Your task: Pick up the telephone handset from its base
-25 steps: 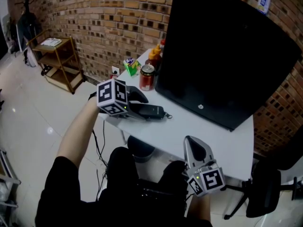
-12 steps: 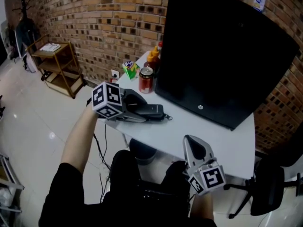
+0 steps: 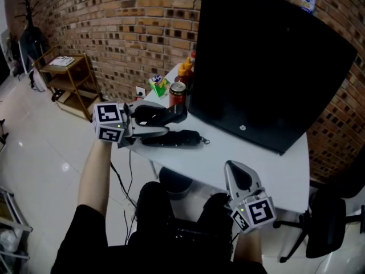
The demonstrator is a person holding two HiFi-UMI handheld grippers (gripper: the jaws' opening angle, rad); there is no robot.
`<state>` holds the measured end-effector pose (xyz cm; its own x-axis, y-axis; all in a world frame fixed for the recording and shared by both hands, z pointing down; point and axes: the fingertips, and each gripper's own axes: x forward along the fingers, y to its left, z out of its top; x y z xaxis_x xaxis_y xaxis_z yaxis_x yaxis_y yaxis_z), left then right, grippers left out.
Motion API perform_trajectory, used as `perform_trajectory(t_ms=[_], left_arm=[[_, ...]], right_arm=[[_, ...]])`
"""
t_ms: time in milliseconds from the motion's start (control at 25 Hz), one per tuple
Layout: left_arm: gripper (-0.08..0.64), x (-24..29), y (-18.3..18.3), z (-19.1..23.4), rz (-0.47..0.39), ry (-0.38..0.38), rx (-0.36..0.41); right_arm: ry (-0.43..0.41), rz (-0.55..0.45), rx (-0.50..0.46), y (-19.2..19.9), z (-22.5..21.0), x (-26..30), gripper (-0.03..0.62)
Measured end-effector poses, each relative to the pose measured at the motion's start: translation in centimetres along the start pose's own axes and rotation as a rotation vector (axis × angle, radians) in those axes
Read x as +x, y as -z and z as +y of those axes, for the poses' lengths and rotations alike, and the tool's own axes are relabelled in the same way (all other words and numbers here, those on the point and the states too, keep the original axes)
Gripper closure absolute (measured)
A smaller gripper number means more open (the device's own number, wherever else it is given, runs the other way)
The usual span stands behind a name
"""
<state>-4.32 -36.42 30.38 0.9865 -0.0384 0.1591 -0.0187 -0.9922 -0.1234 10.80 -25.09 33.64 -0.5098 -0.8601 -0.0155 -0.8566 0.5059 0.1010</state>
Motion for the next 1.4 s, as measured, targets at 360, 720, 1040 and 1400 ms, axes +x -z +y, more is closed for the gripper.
perform_trajectory(t_ms=[360,720,1040,1400], left_arm=[[0.303,-7.9,-3.8,0.8,-0.45,-0.094,-0.131],[0.304,-11.0,-4.4,1.0,-0.554,-0.176,-0.138],[0.303,-12.6,-4.6,0.9,-0.605,-0.234,-0.135],[0.304,-12.9,-5.0,0.3,-0.639,-0.22,-0.141]], right_arm=[[-0.001,-0.03,0.014,-0.5,0.2,-0.9,0.583],[0.001,-0.035,0.016,-0.4,0.7,-1.2,0.583],[0.018,-0.069,0.026,-0.8,0.1,-1.6,0.583],[0.051,-0.086,0.019,-0.8,-0.6,-2.3,0.584]])
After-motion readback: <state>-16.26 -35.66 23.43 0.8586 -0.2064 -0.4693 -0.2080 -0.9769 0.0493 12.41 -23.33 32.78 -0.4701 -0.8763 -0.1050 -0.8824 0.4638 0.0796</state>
